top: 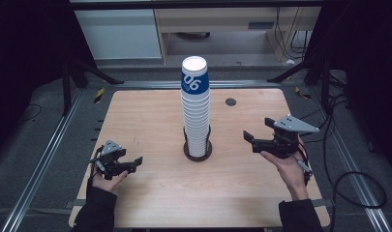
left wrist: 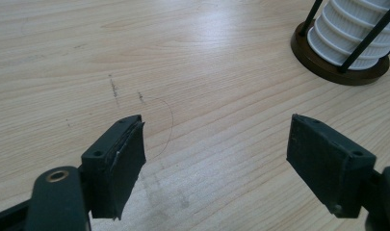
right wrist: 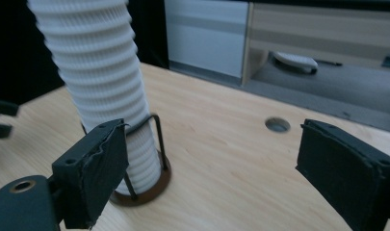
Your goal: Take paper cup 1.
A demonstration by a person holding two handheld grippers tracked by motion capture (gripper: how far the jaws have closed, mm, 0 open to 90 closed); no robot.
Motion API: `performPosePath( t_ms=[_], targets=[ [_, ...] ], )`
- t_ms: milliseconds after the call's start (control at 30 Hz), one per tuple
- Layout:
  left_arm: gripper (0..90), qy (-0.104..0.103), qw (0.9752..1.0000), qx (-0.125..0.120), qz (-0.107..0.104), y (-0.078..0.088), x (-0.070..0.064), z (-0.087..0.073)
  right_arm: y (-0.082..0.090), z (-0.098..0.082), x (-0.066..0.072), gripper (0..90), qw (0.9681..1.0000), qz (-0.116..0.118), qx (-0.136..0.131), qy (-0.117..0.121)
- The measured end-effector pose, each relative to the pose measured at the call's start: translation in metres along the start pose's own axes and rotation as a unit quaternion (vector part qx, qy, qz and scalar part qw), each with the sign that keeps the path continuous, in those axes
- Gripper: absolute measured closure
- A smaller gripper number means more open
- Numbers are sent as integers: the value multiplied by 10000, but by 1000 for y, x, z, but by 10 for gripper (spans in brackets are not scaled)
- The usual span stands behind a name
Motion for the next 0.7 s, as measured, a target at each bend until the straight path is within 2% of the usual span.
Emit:
performPosePath(
  t_ms=[200,400,433,700],
  targets=[
    [199,-88,9999,76,-32,-2,-2,-1,-8,23,12,111,9996,115,-243,61],
    [199,-67,9999,72,-43,-3,-1,-1,-17,40,21,110,9987,276,-434,52],
    [199,-86,9999,92,-44,-4,-1,-2,-22,50,27,109,9978,383,-540,50],
    [200,-118,9998,161,-68,-6,-2,-3,-46,78,48,109,9954,643,-702,143]
  ],
)
Point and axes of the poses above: each handheld gripper's, and its own axes: y roughly backward along the jaws, z roughly out of its top, x roughly to its left, the point moved 1 cm from there along -y, roughly forward along the jaws, and after that the axes turned 15 degrees about -x, right-handed, at the moved point
